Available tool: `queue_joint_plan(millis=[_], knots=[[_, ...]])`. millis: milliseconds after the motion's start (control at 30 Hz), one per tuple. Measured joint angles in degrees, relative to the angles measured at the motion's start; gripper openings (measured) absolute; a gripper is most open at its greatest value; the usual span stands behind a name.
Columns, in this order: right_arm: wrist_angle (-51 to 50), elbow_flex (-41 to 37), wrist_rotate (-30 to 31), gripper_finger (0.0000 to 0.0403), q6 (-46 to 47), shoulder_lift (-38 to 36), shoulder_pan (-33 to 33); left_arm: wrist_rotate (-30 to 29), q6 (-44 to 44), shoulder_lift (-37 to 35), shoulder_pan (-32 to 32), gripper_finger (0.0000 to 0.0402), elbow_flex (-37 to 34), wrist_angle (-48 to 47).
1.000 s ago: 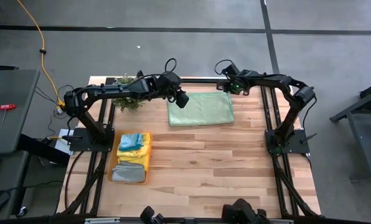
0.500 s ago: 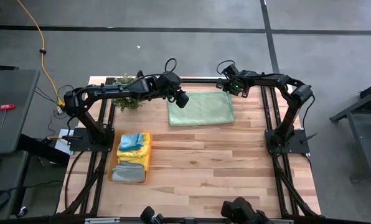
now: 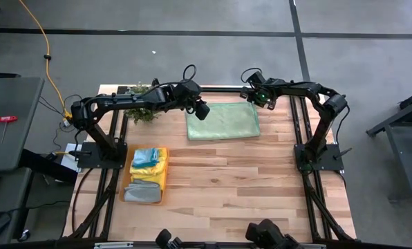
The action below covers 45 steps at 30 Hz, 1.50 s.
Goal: Fold microfiber towels
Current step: Fold the green microfiber towel
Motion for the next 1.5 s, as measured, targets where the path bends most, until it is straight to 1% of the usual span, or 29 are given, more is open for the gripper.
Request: queue_joint_plan(millis=[167, 500, 633, 733, 833, 967, 1200, 1433, 1500], knots=[[-0.01, 0.0, -0.01, 0.0102, 1.01, 0.02, 0.0, 0.0, 0.0, 0.0, 0.02, 0.0159, 0.0, 0.0], [0.46, 0.0, -0.08, 0.0042, 1.04, 1.54, 0.03, 0.0, 0.0, 0.0, 0.02, 0.0159, 0.0, -0.09], [0.7, 0.09, -0.66, 0.003, 1.0, 1.95, 0.09, 0.26, 0.0, 0.0, 0.02, 0.0159, 0.0, -0.31], [0.82, 0.04, 0.44, 0.0027, 0.78, 1.66, 0.11, 0.26, 0.02, 0.0, 0.02, 0.0159, 0.0, -0.31], [0.89, 0.09, 0.72, 0.0024, -1.42, 1.02, -0.1, 0.28, 0.02, 0.0, 0.02, 0.0159, 0.0, -0.28], [0.98, 0.13, 1.95, 0.0004, -2.73, -0.59, -0.11, 0.31, 0.85, 0.0, 0.09, 0.0159, 0.0, -0.27], [0.31, 0.2, 2.3, 0.0001, -5.58, -3.89, -0.23, 0.33, 1.51, 0.0, 0.07, 0.0159, 0.0, -0.24], [-7.14, 0.22, 3.69, 0.0001, -10.17, -5.66, -0.22, 0.33, 1.51, -0.02, 0.07, 0.0159, 0.0, -0.26], [-9.02, 0.22, 5.74, 0.0001, -11.29, -5.81, 0.12, 0.33, 1.51, 0.0, 0.07, 0.0159, 0.0, -0.24]])
